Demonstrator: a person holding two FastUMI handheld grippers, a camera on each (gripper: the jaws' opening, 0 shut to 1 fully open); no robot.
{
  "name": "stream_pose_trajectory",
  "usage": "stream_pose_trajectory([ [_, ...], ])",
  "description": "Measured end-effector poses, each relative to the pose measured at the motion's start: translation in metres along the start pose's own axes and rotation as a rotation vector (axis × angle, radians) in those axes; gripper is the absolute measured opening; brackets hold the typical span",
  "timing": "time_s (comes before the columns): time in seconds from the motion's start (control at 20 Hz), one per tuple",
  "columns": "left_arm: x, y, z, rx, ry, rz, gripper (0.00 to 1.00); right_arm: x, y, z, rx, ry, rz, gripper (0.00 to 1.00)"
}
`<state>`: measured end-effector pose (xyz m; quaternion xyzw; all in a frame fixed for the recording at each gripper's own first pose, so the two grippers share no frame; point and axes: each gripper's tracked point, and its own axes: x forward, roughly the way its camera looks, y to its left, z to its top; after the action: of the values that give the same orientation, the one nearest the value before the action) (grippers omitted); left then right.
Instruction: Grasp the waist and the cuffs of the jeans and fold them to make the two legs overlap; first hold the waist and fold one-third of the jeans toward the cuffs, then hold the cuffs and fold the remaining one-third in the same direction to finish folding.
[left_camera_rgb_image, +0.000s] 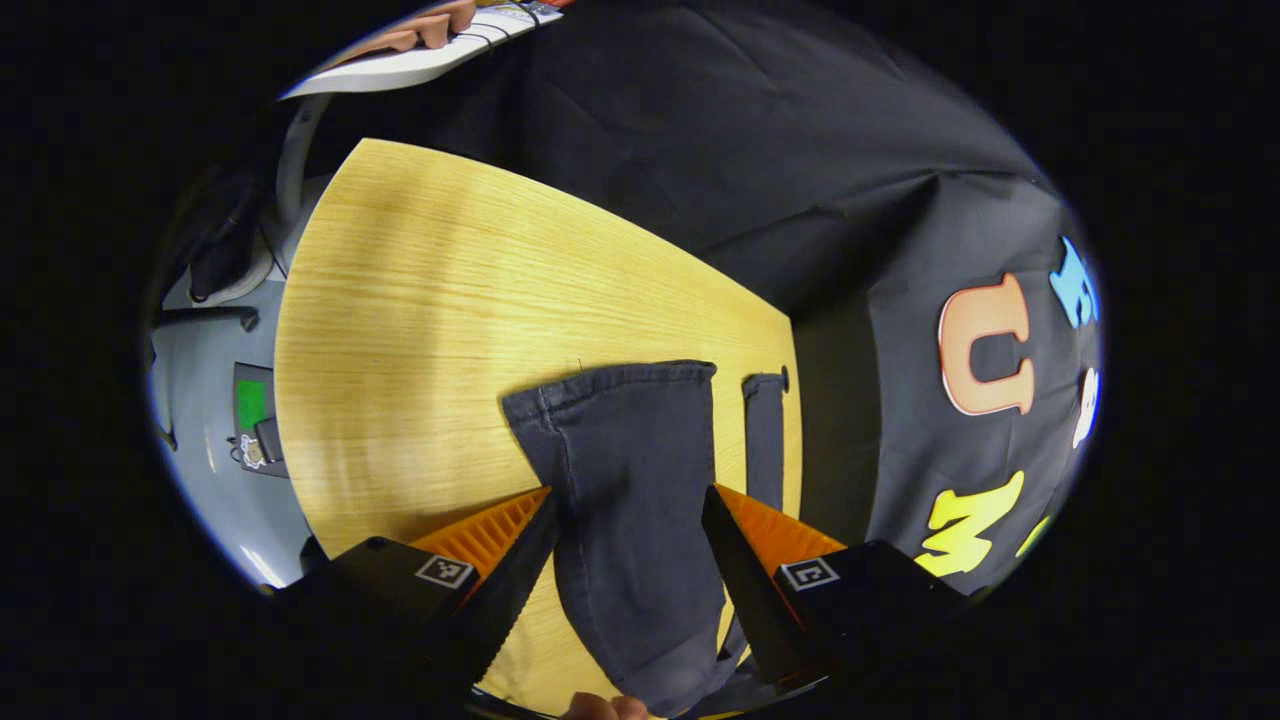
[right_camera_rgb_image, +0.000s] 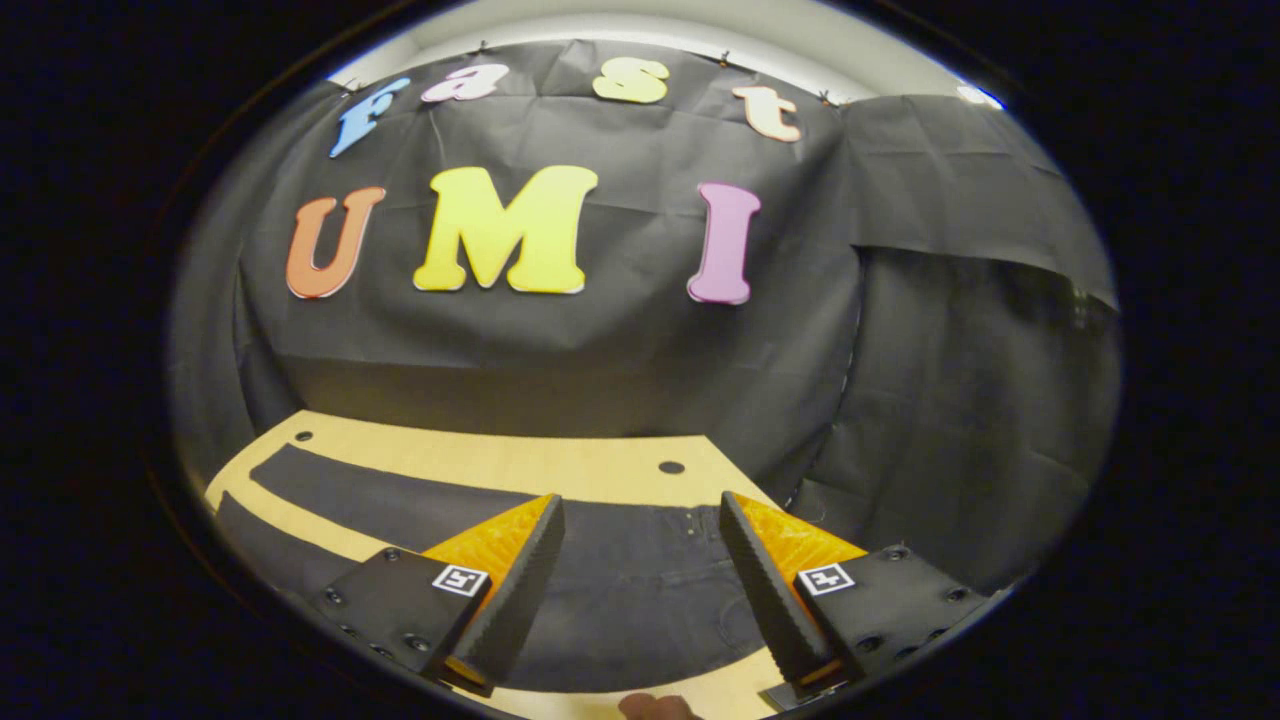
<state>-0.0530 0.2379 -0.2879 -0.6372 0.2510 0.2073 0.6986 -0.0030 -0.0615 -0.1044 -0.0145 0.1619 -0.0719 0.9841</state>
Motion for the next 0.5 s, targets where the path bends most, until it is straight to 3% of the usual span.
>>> stream_pose_trajectory([
  [0.05,0.002,-0.002,0.0,-0.003,-0.003,-0.015,1.0,0.004,-0.004,-0.004,0.014,0.021,-0.011,0.94],
  [0.15,0.007,0.007,-0.003,0.014,0.009,0.024,0.95,0.01,-0.01,-0.011,0.038,0.055,-0.03,0.96],
  [0.35,0.014,0.027,-0.001,-0.029,0.015,0.089,0.39,0.013,-0.023,-0.015,0.046,0.065,-0.063,0.94],
  [0.45,0.019,0.023,-0.002,-0.069,0.017,0.06,0.11,0.018,-0.033,-0.029,0.064,0.111,-0.074,0.94],
  [0.5,0.016,0.022,-0.002,-0.065,0.019,0.06,0.1,0.021,-0.038,-0.042,0.097,0.162,-0.076,0.96],
])
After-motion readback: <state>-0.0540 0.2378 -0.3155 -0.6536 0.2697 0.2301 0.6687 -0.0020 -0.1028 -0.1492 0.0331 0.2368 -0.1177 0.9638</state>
